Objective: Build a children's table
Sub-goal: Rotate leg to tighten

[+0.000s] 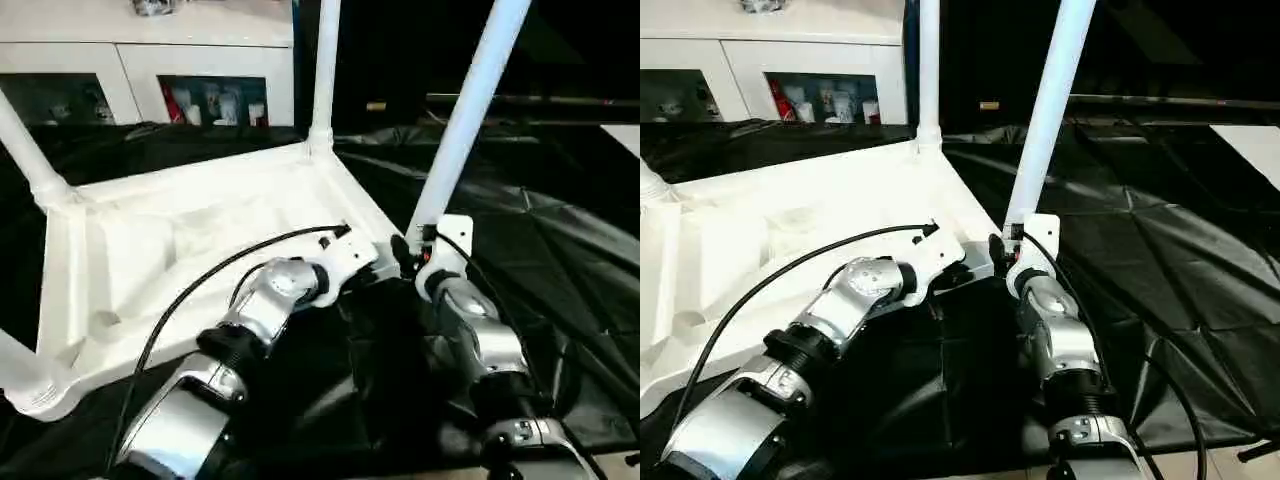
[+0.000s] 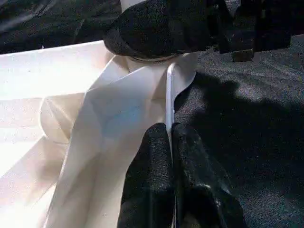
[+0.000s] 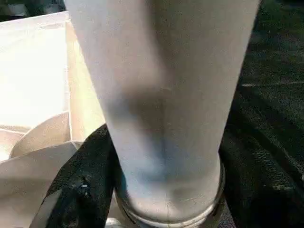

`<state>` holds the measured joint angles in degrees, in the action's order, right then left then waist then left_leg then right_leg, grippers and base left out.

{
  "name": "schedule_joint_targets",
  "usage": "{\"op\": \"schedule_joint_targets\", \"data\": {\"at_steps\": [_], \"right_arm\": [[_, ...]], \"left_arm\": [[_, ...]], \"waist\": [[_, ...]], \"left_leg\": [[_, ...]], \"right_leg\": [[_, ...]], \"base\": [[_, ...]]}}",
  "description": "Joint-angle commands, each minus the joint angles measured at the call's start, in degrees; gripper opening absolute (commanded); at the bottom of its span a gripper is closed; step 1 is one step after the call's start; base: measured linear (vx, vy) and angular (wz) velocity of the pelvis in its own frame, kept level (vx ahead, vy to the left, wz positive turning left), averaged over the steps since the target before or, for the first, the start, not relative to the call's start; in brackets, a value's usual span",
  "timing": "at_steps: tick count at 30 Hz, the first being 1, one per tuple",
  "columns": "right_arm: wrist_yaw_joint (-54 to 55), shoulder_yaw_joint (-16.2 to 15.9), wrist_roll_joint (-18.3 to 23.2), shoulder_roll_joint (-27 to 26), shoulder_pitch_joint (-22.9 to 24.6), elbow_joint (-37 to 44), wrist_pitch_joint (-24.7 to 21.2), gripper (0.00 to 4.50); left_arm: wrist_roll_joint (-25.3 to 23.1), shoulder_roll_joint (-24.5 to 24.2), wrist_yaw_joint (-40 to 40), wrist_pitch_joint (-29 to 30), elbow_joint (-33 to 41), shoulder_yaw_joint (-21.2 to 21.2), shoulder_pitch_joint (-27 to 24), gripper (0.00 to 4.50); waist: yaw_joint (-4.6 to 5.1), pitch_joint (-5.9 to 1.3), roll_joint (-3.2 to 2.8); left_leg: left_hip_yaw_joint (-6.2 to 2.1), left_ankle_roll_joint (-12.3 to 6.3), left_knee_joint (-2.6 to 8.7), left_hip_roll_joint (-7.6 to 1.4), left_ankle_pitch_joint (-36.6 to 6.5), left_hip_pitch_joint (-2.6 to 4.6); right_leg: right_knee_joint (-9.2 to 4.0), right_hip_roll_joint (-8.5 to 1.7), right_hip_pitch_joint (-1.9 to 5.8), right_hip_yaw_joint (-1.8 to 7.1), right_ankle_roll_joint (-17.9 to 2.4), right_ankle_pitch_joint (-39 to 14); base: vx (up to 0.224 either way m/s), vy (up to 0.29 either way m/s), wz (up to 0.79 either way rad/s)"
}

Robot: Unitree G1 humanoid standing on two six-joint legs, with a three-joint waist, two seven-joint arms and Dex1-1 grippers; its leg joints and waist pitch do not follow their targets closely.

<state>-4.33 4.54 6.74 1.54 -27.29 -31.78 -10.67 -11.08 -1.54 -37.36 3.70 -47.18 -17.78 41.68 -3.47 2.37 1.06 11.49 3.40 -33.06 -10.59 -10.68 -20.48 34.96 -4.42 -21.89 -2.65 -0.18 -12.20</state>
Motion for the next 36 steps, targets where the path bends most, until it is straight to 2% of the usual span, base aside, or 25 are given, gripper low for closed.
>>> {"op": "schedule_joint_targets", "data": {"at_steps": [1,2,5,6,9,11,13,15,16,18,21,24,25,27,28,34,36], "right_arm": [[-2.7,-3.4,-1.4,-0.5,-0.1,-2.3,-0.7,2.65],[-3.8,-3.5,-1.4,-0.2,0.0,-2.1,-0.2,3.21],[-6.0,-3.5,-1.2,1.7,0.0,-1.2,0.9,3.41],[-6.3,-3.4,-1.2,1.8,0.0,-1.1,0.9,3.41],[-10.6,-4.3,-1.1,4.3,0.4,0.9,0.3,3.79],[-19.0,-5.4,0.9,7.9,1.6,4.4,-2.0,3.79],[-21.7,-6.0,1.5,9.0,2.0,5.5,-2.7,3.79],[-30.3,-8.3,2.8,13.4,3.6,9.1,-4.3,3.79],[-30.3,-8.3,2.8,13.4,3.6,9.1,-4.3,3.79],[-35.4,-9.4,3.6,16.1,4.3,10.5,-4.0,3.79],[-37.3,-9.3,4.0,16.7,4.1,10.6,-4.0,3.79],[-38.6,-9.4,3.8,16.9,3.9,10.3,-4.5,3.79],[-38.6,-9.3,3.8,16.8,3.9,10.1,-4.4,3.79],[-38.8,-9.3,4.5,16.6,3.5,9.8,-4.4,3.79],[-39.4,-9.6,4.6,16.6,3.5,9.7,-3.9,3.79],[-40.4,-9.8,4.2,16.2,2.8,7.6,-2.9,3.79],[-39.9,-9.7,3.8,15.9,2.3,6.1,-2.2,3.79]], "left_arm": [[0.2,0.8,1.2,-0.6,-1.3,-0.1,-0.5,0.0],[0.3,0.2,0.7,-0.9,-1.0,-0.1,-0.8,0.0],[0.7,-2.1,-1.3,-2.0,0.1,0.3,-2.1,0.0],[0.8,-2.3,-1.6,-2.1,0.2,0.3,-2.3,0.0],[1.4,-4.6,-4.0,-3.2,1.9,0.7,-3.7,0.0],[2.6,-7.3,-7.3,-4.9,3.2,1.3,-4.9,0.0],[3.0,-7.9,-8.2,-5.5,3.5,1.5,-5.2,0.0],[4.8,-10.4,-12.4,-6.9,4.8,2.2,-6.2,0.0],[4.8,-10.4,-12.4,-6.9,4.8,2.2,-6.2,0.0],[5.8,-12.6,-15.5,-7.4,6.4,2.5,-7.1,0.0],[6.2,-13.8,-16.9,-7.5,7.4,2.6,-7.8,0.0],[6.4,-14.8,-17.6,-7.8,7.9,2.6,-8.5,0.0],[6.4,-15.0,-17.7,-7.8,8.1,2.6,-8.7,0.0],[6.5,-15.2,-18.1,-7.8,8.5,2.6,-9.1,0.0],[6.6,-15.3,-18.2,-7.8,8.7,2.6,-9.3,0.0],[6.7,-15.4,-18.9,-7.6,9.6,2.3,-9.8,0.0],[6.7,-15.3,-19.0,-7.5,9.8,2.2,-9.8,0.0]], "waist": [[0.2,-2.77,0.78],[0.2,-2.77,0.89],[0.24,-2.82,0.77],[0.18,-2.87,1.05],[0.47,-2.82,1.0],[0.6,-2.77,1.12],[0.58,-2.69,1.18],[0.75,-2.69,1.2],[0.7,-2.7,1.18],[0.96,-2.7,1.24],[1.14,-2.75,1.29],[1.13,-2.84,1.2],[1.04,-2.91,1.62],[1.0,-2.93,1.48],[0.99,-2.98,1.71],[1.0,-3.0,1.74],[0.98,-3.05,1.57]], "left_leg": [[-1.28,-2.51,3.71,-2.53,-10.1,0.35],[-1.29,-2.54,3.71,-2.56,-10.5,0.4],[-1.35,-2.64,3.71,-2.6,-10.1,0.3],[-1.33,-2.75,3.67,-2.59,-9.7,0.26],[-1.32,-3.69,3.56,-2.58,-9.1,-0.03],[-1.28,-3.98,3.53,-2.57,-9.3,-0.06],[-1.28,-4.49,3.54,-2.62,-9.3,-0.08],[-1.3,-4.29,3.57,-2.73,-9.6,-0.03],[-1.36,-4.48,3.55,-2.72,-9.8,-0.05],[-1.32,-4.66,3.51,-2.81,-9.5,-0.12],[-1.25,-4.47,3.44,-2.81,-9.3,-0.08],[-1.2,-4.76,3.35,-2.9,-8.1,-0.05],[-1.18,-5.08,3.27,-2.88,-7.4,-0.1],[-1.15,-5.28,3.22,-2.89,-6.8,-0.12],[-1.07,-5.65,3.14,-2.83,-6.2,-0.19],[-1.04,-6.03,2.97,-2.77,-5.8,-0.29],[-1.02,-5.88,2.92,-2.76,-5.7,-0.26]], "right_leg": [[-4.82,-4.05,1.95,2.59,-10.8,-9.8],[-4.86,-4.07,1.92,2.58,-10.7,-10.5],[-4.81,-4.02,1.92,2.56,-10.5,-10.6],[-4.76,-4.02,2.02,2.55,-10.4,-10.0],[-4.6,-4.07,2.19,2.53,-10.8,-9.1],[-4.71,-4.06,2.16,2.56,-10.9,-10.1],[-4.74,-3.93,2.17,2.58,-10.7,-10.3],[-4.7,-3.94,2.07,2.54,-10.7,-10.8],[-4.69,-3.93,2.23,2.47,-10.8,-10.8],[-4.56,-3.93,2.06,2.53,-11.3,-10.1],[-4.46,-3.96,1.94,2.55,-12.2,-10.0],[-4.14,-3.92,1.95,2.55,-13.1,-7.5],[-3.93,-3.95,2.03,2.55,-13.2,-6.5],[-3.86,-3.99,2.02,2.56,-13.4,-5.7],[-3.7,-3.9,2.03,2.53,-13.6,-4.7],[-3.53,-3.89,1.99,2.52,-13.7,-3.9],[-3.5,-3.92,1.97,2.55,-13.9,-3.9]], "base": [[0.0,0.0,0.0],[0.0,0.0,0.0],[0.0,0.0,0.0],[0.0,0.0,0.0],[0.0,0.0,0.0],[0.0,0.0,0.0],[0.0,0.0,0.0],[0.0,0.0,0.0],[0.0,0.0,0.0],[0.0,0.0,0.0],[0.0,0.0,0.0],[0.0,0.0,0.0],[0.0,0.0,0.0],[0.0,0.0,0.0],[0.0,0.0,0.0],[0.0,0.0,0.0],[0.0,0.0,0.0]]}}
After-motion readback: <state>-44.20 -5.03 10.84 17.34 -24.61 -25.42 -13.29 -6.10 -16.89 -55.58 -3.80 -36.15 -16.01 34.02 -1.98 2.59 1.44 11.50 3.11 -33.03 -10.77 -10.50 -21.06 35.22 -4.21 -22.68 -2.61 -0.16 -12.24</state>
